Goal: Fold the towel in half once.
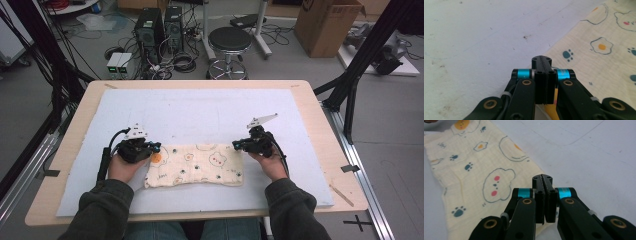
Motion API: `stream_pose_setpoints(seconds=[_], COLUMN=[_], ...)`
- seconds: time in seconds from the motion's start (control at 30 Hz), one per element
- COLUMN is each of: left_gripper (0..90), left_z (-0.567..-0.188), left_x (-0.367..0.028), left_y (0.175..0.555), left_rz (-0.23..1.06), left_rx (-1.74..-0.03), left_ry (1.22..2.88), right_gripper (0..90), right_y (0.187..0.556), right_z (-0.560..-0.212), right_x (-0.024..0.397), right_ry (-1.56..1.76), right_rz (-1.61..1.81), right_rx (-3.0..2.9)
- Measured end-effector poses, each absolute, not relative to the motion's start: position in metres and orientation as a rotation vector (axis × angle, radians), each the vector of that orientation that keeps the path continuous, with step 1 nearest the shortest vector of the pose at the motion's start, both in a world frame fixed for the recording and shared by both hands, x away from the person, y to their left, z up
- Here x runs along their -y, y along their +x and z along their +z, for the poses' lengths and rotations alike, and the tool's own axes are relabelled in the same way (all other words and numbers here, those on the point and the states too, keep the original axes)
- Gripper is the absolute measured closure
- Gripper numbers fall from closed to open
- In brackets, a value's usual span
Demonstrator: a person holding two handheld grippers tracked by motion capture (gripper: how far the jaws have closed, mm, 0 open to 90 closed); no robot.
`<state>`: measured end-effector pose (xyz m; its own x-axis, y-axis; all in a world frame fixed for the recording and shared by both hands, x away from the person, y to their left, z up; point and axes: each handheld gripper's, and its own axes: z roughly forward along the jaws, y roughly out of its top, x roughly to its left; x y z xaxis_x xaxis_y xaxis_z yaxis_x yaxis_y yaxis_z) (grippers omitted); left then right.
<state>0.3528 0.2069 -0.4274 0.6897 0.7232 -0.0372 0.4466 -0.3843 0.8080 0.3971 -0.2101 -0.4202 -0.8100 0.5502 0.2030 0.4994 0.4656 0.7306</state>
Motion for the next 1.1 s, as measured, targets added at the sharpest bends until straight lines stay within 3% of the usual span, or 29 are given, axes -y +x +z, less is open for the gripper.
stream_pose_setpoints(seconds=[0.83, 1.1], left_gripper=[89.5, 85.1], left_z=[-0.440, -0.434], left_x=[-0.213, -0.217], left_y=[0.347, 0.346], left_rz=[0.402, 0.382], left_rx=[-0.912, -0.909], left_ry=[2.124, 2.063], right_gripper=[88.7, 83.0], right_y=[0.393, 0.391], right_z=[-0.441, -0.437], right_x=[0.215, 0.215], right_ry=[1.005, 0.988], right_rz=[1.224, 1.247], right_rx=[-2.704, -2.686])
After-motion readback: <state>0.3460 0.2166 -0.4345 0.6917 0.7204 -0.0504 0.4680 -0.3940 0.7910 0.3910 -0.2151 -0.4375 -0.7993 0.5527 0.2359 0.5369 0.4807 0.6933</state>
